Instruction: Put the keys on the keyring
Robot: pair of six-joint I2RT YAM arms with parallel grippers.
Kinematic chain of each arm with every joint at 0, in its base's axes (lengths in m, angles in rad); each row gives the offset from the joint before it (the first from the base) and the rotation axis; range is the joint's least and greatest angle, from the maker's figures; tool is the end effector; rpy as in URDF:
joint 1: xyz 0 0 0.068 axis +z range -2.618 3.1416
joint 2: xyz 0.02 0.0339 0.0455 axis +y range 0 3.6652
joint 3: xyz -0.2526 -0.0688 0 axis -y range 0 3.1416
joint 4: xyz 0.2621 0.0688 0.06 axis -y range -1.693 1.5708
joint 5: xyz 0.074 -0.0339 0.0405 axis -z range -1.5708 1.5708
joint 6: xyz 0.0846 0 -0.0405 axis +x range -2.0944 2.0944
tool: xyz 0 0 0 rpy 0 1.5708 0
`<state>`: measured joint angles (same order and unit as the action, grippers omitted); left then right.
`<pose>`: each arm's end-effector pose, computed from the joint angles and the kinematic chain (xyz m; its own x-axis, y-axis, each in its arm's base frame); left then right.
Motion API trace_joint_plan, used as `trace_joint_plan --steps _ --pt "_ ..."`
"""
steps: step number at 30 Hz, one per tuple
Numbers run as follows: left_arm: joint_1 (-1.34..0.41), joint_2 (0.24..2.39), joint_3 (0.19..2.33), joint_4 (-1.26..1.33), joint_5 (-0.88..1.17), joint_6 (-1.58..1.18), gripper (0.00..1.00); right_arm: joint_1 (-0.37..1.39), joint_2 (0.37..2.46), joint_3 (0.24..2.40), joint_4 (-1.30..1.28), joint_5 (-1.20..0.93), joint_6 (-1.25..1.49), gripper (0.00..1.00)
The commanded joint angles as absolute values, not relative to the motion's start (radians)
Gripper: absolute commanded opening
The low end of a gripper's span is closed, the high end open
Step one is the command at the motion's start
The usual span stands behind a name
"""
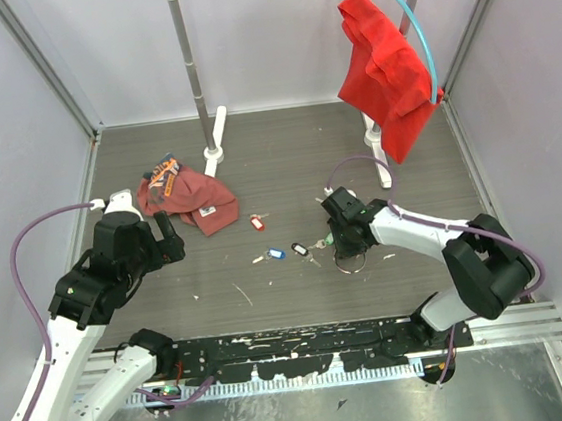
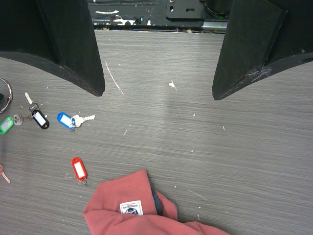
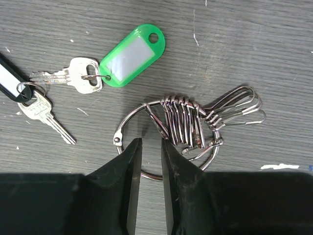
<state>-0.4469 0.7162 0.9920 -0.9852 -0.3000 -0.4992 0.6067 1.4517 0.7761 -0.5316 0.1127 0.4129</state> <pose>0.1756 -0.0565 0.3076 -0.6166 -0.2117 -0.7583 -0.0962 0.9762 -0.1942 0.2422 0.1565 0.0995 -0.9174 -0.1514 -0.3679 -0.1807 0.9824 0.0464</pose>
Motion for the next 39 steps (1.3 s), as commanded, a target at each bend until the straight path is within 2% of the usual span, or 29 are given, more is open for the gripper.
trace_joint_plan --steps 1,9,39 --pt "-0.448 0.715 0.979 -0.96 -0.29 -0.489 0.98 0.606 1.44 0.793 -0.52 0.123 0.407 0.28" --pt "-0.449 0.716 0.978 -0.961 -0.29 -0.489 0.98 0.605 1.354 0.821 -0.555 0.194 0.408 0.32" --pt "-0.448 0.715 0.978 -0.962 -0.293 -0.488 0.98 0.605 1.448 0.799 -0.515 0.134 0.398 0.32"
